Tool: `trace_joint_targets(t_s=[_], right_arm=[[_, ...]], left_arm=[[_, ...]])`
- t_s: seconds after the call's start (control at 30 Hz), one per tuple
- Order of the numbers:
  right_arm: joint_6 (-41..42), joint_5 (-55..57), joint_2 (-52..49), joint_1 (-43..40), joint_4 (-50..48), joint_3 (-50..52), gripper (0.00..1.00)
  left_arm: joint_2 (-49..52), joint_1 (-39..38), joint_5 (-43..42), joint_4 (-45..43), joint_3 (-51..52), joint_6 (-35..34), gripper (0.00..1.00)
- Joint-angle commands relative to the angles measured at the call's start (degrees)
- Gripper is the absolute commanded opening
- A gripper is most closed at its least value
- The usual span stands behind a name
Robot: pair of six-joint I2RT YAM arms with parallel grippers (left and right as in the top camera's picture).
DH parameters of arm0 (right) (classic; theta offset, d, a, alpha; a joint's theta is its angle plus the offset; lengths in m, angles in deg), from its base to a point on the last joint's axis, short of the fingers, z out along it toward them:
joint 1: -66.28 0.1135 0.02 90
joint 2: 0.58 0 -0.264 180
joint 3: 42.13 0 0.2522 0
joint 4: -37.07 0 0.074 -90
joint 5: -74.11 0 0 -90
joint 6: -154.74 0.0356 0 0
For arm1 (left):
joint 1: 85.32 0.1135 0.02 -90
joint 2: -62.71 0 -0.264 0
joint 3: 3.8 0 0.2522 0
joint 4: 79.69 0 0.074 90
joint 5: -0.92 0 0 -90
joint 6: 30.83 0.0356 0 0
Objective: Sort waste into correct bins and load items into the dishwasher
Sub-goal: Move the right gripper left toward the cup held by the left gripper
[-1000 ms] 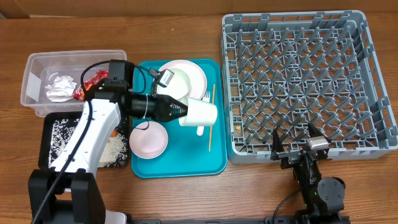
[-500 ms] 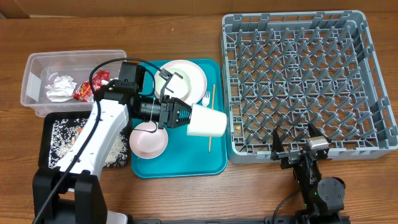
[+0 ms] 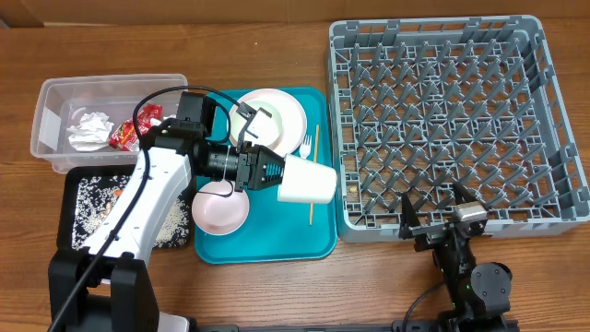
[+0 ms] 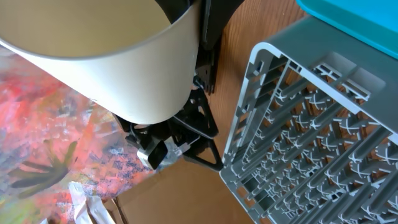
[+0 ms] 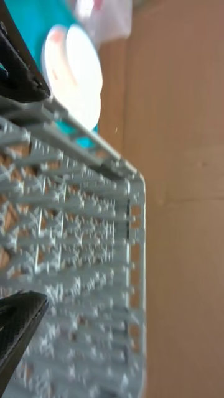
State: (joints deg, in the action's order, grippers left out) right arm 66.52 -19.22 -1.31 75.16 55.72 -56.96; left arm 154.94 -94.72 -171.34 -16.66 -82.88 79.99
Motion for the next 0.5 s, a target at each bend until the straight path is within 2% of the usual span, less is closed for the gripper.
trace_joint_targets(t_s=[0.0,0.27,0.37,0.47], right_arm=[[12.8,-5.1,0.4,0.4,-0.8,0.6,1.00],[18.1,-24.9,0.3,0.4,-0.7,-0.4,1.00],[23.9,-25.3,0.3,0.4,1.2,-2.3,1.00],[25.1,-27.5,0.3,0.4,2.1,-5.2,1.00]], left_arm=[[-1.4,-0.2,-0.3,-0.1,-1.2,0.8,0.04],[-1.4,-0.1,-0.3,0.2,-1.2,-0.3,0.04],[-1.4,0.0,-0.3,0.2,-1.2,-1.8,0.04],[-1.4,0.0,-0.3,0.2,-1.2,-2.5,0.04]])
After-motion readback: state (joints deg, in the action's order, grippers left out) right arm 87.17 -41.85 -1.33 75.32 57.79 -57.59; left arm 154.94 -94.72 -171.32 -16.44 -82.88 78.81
